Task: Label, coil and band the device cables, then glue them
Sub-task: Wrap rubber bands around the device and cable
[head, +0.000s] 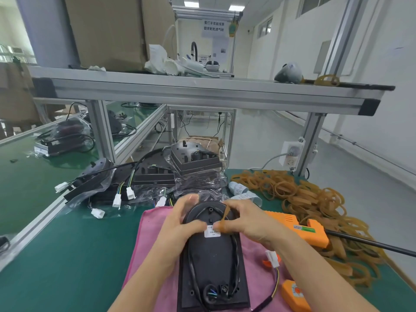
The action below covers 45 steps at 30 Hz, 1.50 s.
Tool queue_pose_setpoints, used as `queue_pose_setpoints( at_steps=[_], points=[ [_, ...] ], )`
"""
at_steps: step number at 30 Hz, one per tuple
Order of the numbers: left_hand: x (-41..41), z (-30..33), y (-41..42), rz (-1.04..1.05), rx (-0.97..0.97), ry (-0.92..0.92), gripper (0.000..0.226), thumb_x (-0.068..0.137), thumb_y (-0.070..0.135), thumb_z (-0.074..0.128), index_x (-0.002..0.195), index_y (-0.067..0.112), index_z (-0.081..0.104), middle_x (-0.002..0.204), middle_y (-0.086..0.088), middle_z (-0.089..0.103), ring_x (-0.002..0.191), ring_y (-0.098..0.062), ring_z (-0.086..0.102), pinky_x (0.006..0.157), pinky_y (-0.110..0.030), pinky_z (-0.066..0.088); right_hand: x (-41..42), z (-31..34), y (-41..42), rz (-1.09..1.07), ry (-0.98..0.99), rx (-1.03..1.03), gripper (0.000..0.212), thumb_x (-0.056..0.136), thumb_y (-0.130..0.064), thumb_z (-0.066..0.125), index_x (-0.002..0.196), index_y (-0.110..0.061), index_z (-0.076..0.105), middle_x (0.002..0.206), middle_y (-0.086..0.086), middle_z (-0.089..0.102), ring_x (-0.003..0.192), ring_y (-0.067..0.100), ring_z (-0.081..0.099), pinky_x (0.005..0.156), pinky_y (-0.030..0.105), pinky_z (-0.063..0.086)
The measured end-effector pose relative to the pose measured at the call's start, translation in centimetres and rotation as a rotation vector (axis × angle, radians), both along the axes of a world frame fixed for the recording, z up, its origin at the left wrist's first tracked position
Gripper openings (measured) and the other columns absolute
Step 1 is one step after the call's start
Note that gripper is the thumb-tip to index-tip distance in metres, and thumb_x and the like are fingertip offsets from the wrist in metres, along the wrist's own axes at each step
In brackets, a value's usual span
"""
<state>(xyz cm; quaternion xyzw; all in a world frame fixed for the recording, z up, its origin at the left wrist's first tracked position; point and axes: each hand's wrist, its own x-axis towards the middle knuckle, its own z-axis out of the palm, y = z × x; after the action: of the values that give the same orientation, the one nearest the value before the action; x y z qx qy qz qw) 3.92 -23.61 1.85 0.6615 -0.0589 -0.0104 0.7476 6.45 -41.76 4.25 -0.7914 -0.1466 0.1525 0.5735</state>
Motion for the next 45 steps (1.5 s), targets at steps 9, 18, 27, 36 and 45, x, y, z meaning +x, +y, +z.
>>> queue_pose_setpoints(
  at_steps=[9,18,27,36,45],
  points=[
    [2.1,5.2,-5.1,0.194,1.43,-0.425,0.019,0.08,0.04,0.063,0.092,0.025,0.066,0.108,0.002,0.055,0.111,-0.022,0.047,0.086,-0.034,0.03,-0.8,-0.4,-0.2,-0.058,-0.108,0.024,0.019,0.059,-0.011,0.067,0.077,-0.017,0.066,0.071,0.0,0.058,0.072,0.011,0.05,0.07,0.027,0.042],
    [3.3,8.6,-4.0,0.263,1.531,-0.571,0.023,0.075,0.019,0.064,0.067,0.018,0.042,0.089,-0.002,0.063,0.091,-0.03,0.063,0.064,-0.029,0.036,-1.7,0.1,0.0,-0.088,-0.187,0.062,0.037,0.072,-0.007,0.079,0.105,-0.023,0.074,0.097,0.003,0.075,0.091,0.012,0.067,0.093,0.041,0.054],
    [3.8,5.2,3.4,0.396,0.838,-0.306,0.028,0.054,0.002,0.073,0.057,0.014,0.048,0.051,0.008,0.05,0.048,-0.01,0.041,0.051,-0.025,0.037,-2.2,-0.5,-0.8,-0.063,-0.23,0.129,0.044,0.067,-0.014,0.08,0.109,-0.024,0.072,0.103,0.002,0.075,0.1,0.018,0.069,0.094,0.037,0.052],
    [0.5,-1.7,3.9,0.351,0.194,0.122,0.042,0.066,-0.021,0.059,0.055,0.013,0.037,0.048,-0.01,0.041,0.039,-0.015,0.036,0.043,-0.019,0.031,-1.8,-1.1,-1.2,-0.131,-0.215,0.08,0.058,0.059,-0.026,0.087,0.114,-0.02,0.07,0.104,-0.004,0.075,0.103,0.014,0.069,0.1,0.041,0.049],
    [-2.3,-3.3,2.9,0.108,0.025,0.394,0.038,0.085,-0.011,0.049,0.059,0.017,0.045,0.047,0.002,0.04,0.034,-0.007,0.037,0.037,-0.016,0.036,-2.1,-1.5,-1.1,-0.188,-0.24,0.119,0.069,0.056,-0.019,0.088,0.122,-0.015,0.067,0.11,-0.003,0.073,0.107,0.014,0.067,0.102,0.041,0.047]
  ],
)
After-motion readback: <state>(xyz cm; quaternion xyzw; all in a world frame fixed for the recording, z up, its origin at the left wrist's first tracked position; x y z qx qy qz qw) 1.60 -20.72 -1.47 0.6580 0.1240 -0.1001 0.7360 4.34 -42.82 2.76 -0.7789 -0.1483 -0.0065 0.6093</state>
